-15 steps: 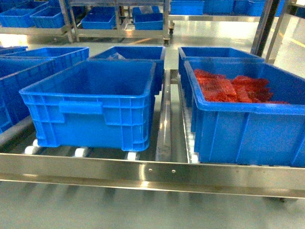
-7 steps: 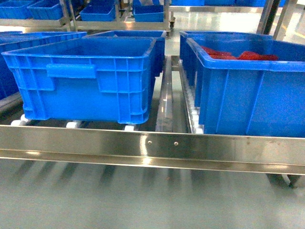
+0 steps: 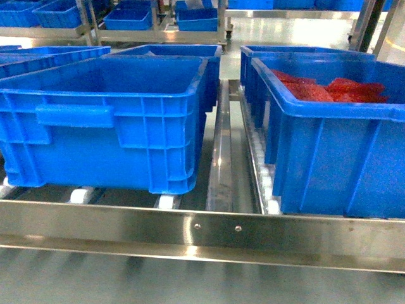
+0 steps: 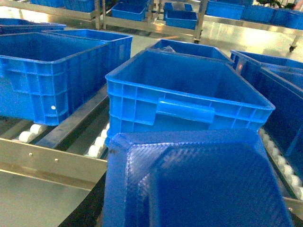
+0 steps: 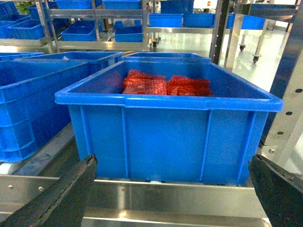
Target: Pick blue part to blue bin on bottom shelf
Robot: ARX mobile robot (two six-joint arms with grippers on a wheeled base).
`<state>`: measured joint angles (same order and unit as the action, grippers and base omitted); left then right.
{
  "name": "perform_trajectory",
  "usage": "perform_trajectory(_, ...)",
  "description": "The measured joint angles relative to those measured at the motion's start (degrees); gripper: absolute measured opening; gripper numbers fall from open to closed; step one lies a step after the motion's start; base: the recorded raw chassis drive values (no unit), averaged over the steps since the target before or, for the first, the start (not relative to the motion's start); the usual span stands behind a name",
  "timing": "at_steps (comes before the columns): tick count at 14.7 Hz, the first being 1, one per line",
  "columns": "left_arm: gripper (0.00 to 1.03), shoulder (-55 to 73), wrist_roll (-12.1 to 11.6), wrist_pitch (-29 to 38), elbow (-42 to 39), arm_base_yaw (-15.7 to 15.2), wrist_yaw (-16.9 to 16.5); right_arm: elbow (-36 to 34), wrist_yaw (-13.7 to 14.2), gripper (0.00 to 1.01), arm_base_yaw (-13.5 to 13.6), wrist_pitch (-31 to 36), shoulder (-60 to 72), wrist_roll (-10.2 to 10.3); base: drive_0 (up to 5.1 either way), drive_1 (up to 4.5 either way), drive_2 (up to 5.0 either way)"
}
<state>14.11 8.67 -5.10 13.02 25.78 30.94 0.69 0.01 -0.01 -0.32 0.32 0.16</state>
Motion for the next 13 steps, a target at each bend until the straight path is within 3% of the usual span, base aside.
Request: perform_trajectory(13,0.43,0.0,0.0,0.0,0.0,0.0,0.0,0.0,0.0,0.98,0.0,0.0,0.0,0.0,0.0,4.04,-4.1)
